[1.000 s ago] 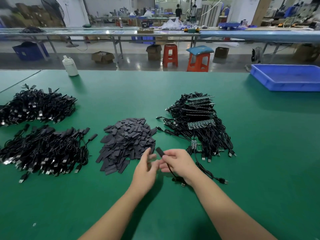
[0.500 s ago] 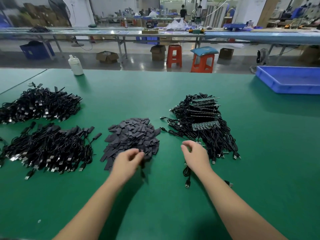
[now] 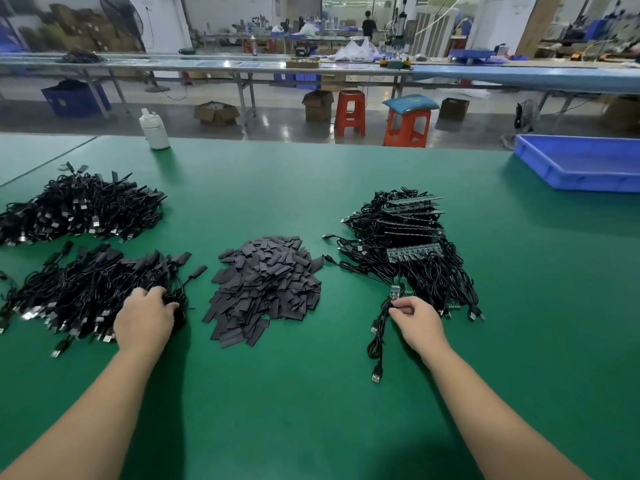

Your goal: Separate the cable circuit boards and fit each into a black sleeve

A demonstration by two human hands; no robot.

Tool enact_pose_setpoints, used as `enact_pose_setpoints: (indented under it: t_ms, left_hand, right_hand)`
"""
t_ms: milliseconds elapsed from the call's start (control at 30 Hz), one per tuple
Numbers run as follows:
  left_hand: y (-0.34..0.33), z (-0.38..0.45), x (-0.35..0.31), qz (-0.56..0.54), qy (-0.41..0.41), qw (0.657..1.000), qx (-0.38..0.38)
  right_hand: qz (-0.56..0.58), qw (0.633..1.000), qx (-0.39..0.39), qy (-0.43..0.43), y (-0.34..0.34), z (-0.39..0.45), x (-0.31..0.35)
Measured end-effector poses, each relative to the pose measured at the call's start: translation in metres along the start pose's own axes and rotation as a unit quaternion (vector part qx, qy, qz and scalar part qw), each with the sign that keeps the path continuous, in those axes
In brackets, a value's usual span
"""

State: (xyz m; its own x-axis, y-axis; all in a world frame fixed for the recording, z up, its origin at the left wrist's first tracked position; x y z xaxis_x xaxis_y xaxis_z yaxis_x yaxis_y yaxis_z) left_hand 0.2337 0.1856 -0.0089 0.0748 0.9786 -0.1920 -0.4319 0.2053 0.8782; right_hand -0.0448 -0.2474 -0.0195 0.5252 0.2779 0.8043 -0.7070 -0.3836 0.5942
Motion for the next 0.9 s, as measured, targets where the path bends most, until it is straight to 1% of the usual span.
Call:
enact_pose_setpoints:
  t_ms: [100,167,200,267,300,333,367,433,467,500,533,567,600,667,800,900]
  left_hand:
    - [0.01,-0.01,-0.03,-0.057,-0.045,0.996,-0.046]
    - [0.019,-0.022,-0.062,-0.106,-0.074,0.991,-0.045]
    - [0.023,-0.031,-0.083,-0.134,-0.098,0.986,-0.03]
    - [0.029,-0.055,-0.13,-0.195,-0.16,0.967,0.026]
    - [0.032,-0.071,-0.153,-0.236,-0.177,0.953,0.07]
    - [0.034,-0.089,-0.176,-0.286,-0.176,0.934,0.125]
    - [0.035,-0.107,-0.196,-0.336,-0.159,0.91,0.182]
    - [0.037,-0.136,-0.231,-0.417,-0.1,0.862,0.27]
    - [0.039,-0.146,-0.245,-0.447,-0.068,0.842,0.295]
    - [0.04,-0.152,-0.256,-0.464,-0.047,0.832,0.3]
    - [0.043,-0.154,-0.263,-0.467,-0.038,0.835,0.289]
    - [0.047,-0.153,-0.268,-0.46,-0.039,0.847,0.264]
    - [0.049,-0.152,-0.27,-0.45,-0.043,0.859,0.24]
    - [0.053,-0.15,-0.272,-0.439,-0.049,0.869,0.222]
    - [0.057,-0.15,-0.273,-0.429,-0.072,0.873,0.22]
    - [0.06,-0.149,-0.27,-0.457,-0.048,0.863,0.21]
  right_hand:
    - [0.104,0.992,0.004,-0.077,-0.002,-0.001,-0.001]
    - [0.128,0.987,0.03,-0.088,-0.006,-0.004,0.003]
    - [0.132,0.987,0.042,-0.081,-0.008,-0.006,0.006]
    - [0.148,0.985,0.06,-0.065,-0.012,-0.01,0.014]
    - [0.153,0.984,0.069,-0.057,-0.014,-0.013,0.019]
    - [0.155,0.984,0.078,-0.046,-0.016,-0.017,0.023]
    - [0.154,0.984,0.088,-0.035,-0.017,-0.021,0.028]
    - [0.146,0.983,0.11,-0.012,-0.021,-0.029,0.039]
    - [0.137,0.983,0.123,0.004,-0.022,-0.034,0.044]
    - [0.123,0.983,0.133,0.026,-0.023,-0.038,0.049]
    - [0.106,0.983,0.139,0.049,-0.023,-0.043,0.053]
    - [0.088,0.984,0.139,0.071,-0.022,-0.046,0.056]
    - [0.073,0.985,0.132,0.087,-0.02,-0.048,0.058]
    - [0.045,0.987,0.104,0.116,-0.014,-0.049,0.061]
    - [0.004,0.983,0.038,0.177,-0.004,-0.047,0.066]
    - [-0.014,0.982,0.023,0.186,-0.003,-0.05,0.07]
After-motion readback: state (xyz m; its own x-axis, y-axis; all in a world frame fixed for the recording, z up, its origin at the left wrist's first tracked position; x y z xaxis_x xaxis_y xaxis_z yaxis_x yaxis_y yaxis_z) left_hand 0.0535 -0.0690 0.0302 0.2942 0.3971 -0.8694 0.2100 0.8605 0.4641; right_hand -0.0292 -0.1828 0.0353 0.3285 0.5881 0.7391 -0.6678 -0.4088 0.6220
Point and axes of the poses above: each hand's wrist, its own z-axis towards the middle knuckle, its own y-axis out of the back of the hand, x = y × z, the point moved 6 cm from there along z, towards the middle knuckle, and after that the axes turned 15 degrees about -x, right-handed, at the moved point
